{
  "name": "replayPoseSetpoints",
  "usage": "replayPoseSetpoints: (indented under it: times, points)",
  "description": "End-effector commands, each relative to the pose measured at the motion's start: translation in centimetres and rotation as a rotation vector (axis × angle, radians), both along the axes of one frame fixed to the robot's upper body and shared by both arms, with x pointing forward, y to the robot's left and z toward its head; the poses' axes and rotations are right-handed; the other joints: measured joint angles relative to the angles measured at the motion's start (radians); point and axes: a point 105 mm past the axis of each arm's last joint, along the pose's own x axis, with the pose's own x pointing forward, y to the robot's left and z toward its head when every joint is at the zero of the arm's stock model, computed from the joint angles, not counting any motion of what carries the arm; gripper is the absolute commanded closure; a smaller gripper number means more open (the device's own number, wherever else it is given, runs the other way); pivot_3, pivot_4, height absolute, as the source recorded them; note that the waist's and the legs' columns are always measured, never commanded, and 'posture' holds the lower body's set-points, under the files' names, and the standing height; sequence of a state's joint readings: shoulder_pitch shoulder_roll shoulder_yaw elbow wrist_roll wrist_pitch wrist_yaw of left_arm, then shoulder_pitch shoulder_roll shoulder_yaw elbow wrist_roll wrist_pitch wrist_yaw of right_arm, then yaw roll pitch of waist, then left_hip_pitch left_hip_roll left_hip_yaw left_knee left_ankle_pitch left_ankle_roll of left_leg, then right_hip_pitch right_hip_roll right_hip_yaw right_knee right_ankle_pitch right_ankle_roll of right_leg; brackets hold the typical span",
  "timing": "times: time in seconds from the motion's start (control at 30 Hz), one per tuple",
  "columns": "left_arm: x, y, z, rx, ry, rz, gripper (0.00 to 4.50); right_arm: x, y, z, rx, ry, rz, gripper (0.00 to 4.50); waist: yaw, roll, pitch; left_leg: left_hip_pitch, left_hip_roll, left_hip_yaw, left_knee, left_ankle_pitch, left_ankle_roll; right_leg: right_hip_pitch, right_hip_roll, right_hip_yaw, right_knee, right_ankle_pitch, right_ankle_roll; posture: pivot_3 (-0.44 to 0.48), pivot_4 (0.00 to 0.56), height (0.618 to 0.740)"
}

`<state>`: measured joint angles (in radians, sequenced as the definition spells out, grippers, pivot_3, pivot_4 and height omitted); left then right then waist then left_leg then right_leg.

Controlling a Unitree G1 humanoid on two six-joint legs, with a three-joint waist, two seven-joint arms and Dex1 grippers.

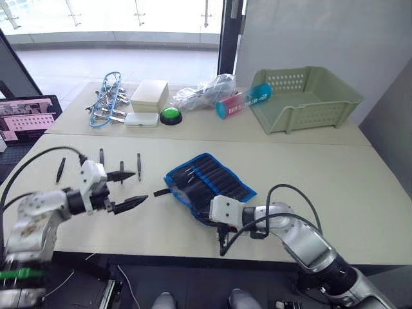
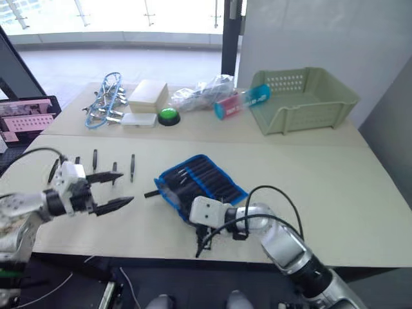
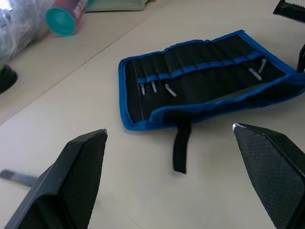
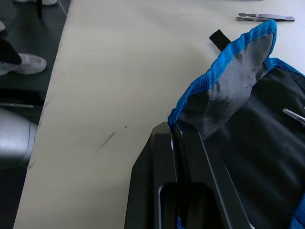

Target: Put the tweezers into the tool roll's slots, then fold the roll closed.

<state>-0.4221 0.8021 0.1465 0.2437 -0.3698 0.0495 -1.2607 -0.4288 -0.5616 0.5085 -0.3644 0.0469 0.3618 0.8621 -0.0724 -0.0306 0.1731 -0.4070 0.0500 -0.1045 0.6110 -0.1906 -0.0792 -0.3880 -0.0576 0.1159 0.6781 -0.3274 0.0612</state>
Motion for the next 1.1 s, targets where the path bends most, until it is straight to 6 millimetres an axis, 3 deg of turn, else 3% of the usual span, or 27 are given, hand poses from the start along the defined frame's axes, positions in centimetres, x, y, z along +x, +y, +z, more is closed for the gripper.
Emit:
replayPoseSetpoints:
  times: [0.03,0.3,0.63,1.1]
  points:
    - [1.3,-1.1,0.3,0.116,-0.016,-0.124,0.00,-0.7,0.5,0.9,0.000,-0.057,0.068,4.49,0.000,0.000,0.000,0.000,0.000,0.000,-0.001,0.000,0.000,0.000,0.000,0.000,0.000,0.000,0.000,0.000,0.150,0.740]
    - [3.7,-1.9,-0.7,0.424,-0.039,-0.324,0.00,0.0,0.4,1.1,-0.014,-0.079,0.064,4.49,0.001,0.000,0.000,-0.001,0.000,0.000,0.000,0.000,0.000,-0.001,0.000,-0.001,0.000,0.000,0.000,0.000,0.150,0.740]
    - [5.3,-4.8,-1.4,0.504,-0.084,-0.401,0.00,-0.1,0.4,0.9,-0.017,-0.079,0.051,4.49,0.000,0.000,0.000,-0.003,-0.001,-0.003,0.002,0.000,0.000,0.000,0.000,-0.004,0.001,0.000,0.000,0.000,0.150,0.740]
    - [5.2,-4.6,-1.8,0.551,-0.130,-0.413,4.48,0.2,-0.2,0.6,-0.045,-0.077,0.043,4.50,0.000,0.000,0.000,-0.003,-0.001,-0.004,0.003,0.000,0.000,0.000,0.000,-0.005,0.002,0.000,0.000,0.000,0.150,0.740]
